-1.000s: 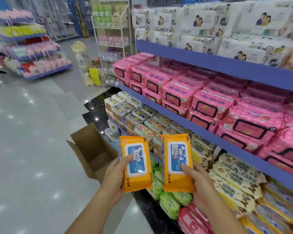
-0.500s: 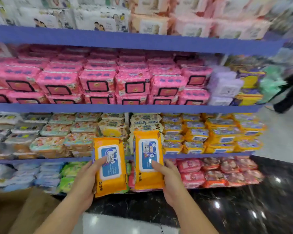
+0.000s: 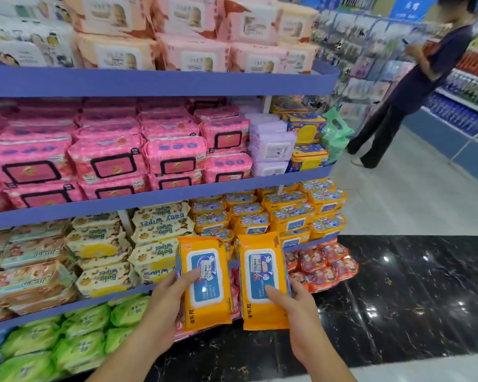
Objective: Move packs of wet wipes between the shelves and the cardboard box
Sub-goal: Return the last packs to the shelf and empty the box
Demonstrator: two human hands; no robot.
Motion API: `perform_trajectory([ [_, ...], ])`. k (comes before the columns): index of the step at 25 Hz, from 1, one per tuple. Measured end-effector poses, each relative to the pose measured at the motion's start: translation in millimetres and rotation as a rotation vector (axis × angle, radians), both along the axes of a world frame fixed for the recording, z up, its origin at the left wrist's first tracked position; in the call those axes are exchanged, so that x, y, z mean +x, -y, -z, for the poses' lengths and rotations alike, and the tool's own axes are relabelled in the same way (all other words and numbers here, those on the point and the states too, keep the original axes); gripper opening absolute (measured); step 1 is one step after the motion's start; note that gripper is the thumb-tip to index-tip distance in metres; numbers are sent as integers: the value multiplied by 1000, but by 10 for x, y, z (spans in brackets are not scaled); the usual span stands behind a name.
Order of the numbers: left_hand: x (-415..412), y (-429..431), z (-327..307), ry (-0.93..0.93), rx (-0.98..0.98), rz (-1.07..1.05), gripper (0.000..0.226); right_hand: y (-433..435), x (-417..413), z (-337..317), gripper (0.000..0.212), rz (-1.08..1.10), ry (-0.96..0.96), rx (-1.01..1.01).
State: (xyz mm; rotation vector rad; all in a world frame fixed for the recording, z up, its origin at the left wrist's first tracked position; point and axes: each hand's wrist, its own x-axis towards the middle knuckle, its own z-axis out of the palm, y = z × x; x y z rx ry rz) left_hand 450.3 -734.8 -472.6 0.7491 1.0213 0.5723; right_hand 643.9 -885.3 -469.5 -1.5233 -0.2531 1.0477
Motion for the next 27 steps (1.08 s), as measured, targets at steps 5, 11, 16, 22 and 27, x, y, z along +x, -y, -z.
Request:
perform_trajectory([
  [5, 782, -252, 253, -120, 31, -79, 36, -474, 1005, 301, 60, -135, 50, -93],
  [11, 1494, -1074, 1142, -338, 164, -101, 42, -1400, 2064, 1366, 52, -360, 287, -243],
  [16, 1750, -1663, 2019, -519, 337, -33, 49, -2151, 2631, 2360, 67, -688, 850, -362],
  [22, 1857, -1906, 2500, -460, 391, -19, 39, -2667, 2977, 2957, 78, -728, 1668, -130],
  [27, 1870, -1917, 2474, -466, 348, -42, 40, -2630, 2988, 3213, 69, -569, 1713, 53],
])
